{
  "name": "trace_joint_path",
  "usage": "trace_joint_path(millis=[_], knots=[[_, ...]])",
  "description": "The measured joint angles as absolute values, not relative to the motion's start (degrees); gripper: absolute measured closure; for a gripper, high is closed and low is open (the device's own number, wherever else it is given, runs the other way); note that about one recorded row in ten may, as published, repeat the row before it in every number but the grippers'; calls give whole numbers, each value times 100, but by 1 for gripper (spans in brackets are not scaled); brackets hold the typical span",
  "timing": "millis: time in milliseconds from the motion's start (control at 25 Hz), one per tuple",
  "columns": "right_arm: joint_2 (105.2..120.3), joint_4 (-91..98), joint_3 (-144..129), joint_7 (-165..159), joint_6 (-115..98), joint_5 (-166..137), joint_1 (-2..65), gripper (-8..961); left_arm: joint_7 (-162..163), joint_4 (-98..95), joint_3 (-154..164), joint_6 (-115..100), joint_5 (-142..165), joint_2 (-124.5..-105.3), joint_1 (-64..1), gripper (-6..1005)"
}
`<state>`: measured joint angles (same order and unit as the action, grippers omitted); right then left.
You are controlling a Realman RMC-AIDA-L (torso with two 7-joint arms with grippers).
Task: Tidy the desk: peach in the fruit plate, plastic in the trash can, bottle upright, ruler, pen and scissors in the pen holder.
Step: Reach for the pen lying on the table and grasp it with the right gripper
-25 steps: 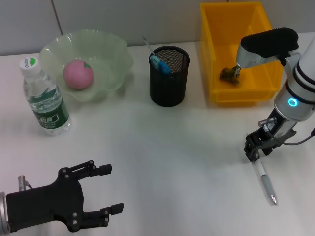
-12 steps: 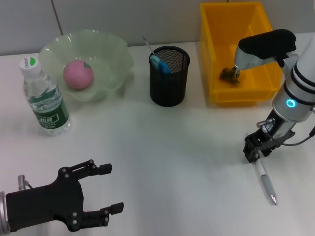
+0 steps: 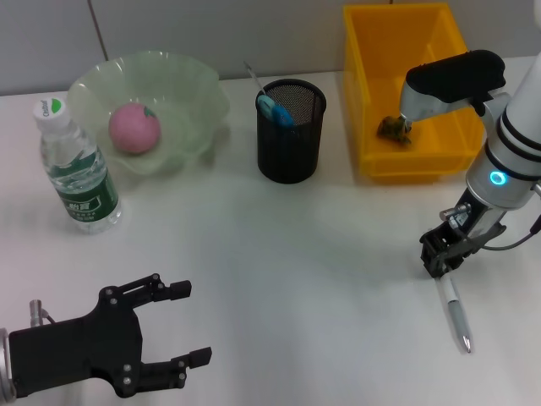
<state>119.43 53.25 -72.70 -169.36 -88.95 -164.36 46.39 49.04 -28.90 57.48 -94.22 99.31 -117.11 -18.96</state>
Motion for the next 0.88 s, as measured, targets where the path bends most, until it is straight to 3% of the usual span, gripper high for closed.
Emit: trace_joint_path(millis=[80,520,880], knots=[[11943,5321,-7274,-16936,-8893,-16436,4646,675,4904,-2891,5748,-9422,9931,-11709,-1897,171],[11935,5244,-7290,-16936,-8848,-16443,4698,671,4904,-2892,5727,-9432,9931,-11706,-1914,172],[11935,5151,-7369,-16936,-8778,-16445,4773,728,4904,-2891,5677,-9449,9931,-11707,-1928,172]])
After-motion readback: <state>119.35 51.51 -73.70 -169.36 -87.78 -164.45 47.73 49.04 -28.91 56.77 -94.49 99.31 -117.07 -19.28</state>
